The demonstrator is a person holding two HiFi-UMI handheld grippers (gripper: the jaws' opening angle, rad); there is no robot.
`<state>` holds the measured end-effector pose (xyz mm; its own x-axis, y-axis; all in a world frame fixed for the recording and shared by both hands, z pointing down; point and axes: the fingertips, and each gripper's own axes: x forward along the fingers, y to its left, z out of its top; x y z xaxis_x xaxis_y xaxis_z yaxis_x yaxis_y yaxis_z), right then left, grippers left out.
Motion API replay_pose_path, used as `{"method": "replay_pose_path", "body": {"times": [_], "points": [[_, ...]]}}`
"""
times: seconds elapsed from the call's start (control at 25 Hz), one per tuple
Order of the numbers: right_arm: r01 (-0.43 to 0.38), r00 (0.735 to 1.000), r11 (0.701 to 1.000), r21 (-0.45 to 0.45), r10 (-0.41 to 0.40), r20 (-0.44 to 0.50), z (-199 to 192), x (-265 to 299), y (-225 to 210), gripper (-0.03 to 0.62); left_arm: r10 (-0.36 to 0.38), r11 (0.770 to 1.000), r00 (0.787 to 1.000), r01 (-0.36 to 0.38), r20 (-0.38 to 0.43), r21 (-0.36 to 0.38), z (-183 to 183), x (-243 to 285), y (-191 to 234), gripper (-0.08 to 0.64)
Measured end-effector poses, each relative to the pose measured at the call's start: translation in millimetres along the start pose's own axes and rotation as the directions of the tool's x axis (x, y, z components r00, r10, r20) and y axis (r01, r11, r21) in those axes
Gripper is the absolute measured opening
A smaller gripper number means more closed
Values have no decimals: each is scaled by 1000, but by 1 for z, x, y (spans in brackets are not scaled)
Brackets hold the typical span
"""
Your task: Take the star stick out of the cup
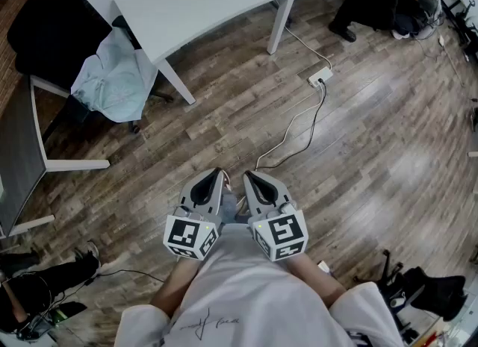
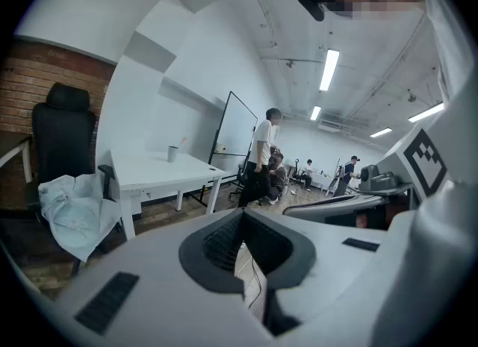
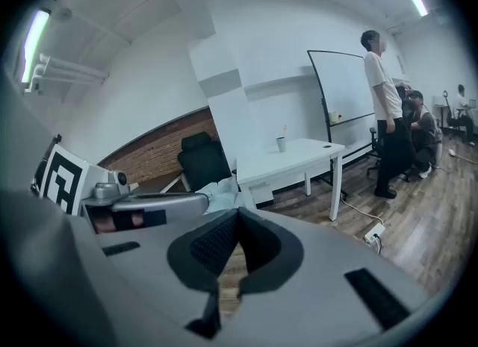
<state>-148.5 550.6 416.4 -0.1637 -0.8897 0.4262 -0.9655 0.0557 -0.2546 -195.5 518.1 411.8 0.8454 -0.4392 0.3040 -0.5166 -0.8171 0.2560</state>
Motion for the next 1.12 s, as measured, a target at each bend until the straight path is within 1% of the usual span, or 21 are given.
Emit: {"method": "replay_pose_path", "body": {"times": [0.16, 0.36, 0.44, 0.64, 0.76, 0.84, 1.0, 1.12], "points": [[-18, 1000, 1000, -12, 19, 7, 13, 19, 15, 8, -34, 999, 999, 34, -21, -13, 4, 2, 11, 2], [-39, 999, 999, -16, 39, 11, 28, 46, 26, 8, -91, 995, 996, 91, -8, -40, 19, 10, 21, 2], [-47, 999, 999, -18, 47, 14, 33, 54, 30, 8, -107, 994, 994, 107, -6, -33, 24, 12, 24, 2], [-72, 997, 997, -2, 72, 35, 45, 71, 35, 8, -99, 995, 995, 99, -13, -13, 34, 14, 40, 2], [-77, 996, 996, 36, 75, 40, 50, 83, 35, 8, -126, 991, 992, 127, -25, 52, 38, 17, 48, 2], [-84, 996, 995, 60, 82, 36, 52, 91, 38, 8, -154, 985, 988, 155, -17, 75, 39, 17, 56, 3], [-82, 996, 996, 33, 81, 25, 58, 107, 46, 8, -177, 983, 984, 176, 11, 60, 46, 16, 74, 3], [-87, 995, 996, 7, 87, 49, 63, 116, 55, 8, -189, 981, 981, 188, 33, 40, 51, 15, 88, 3]]}}
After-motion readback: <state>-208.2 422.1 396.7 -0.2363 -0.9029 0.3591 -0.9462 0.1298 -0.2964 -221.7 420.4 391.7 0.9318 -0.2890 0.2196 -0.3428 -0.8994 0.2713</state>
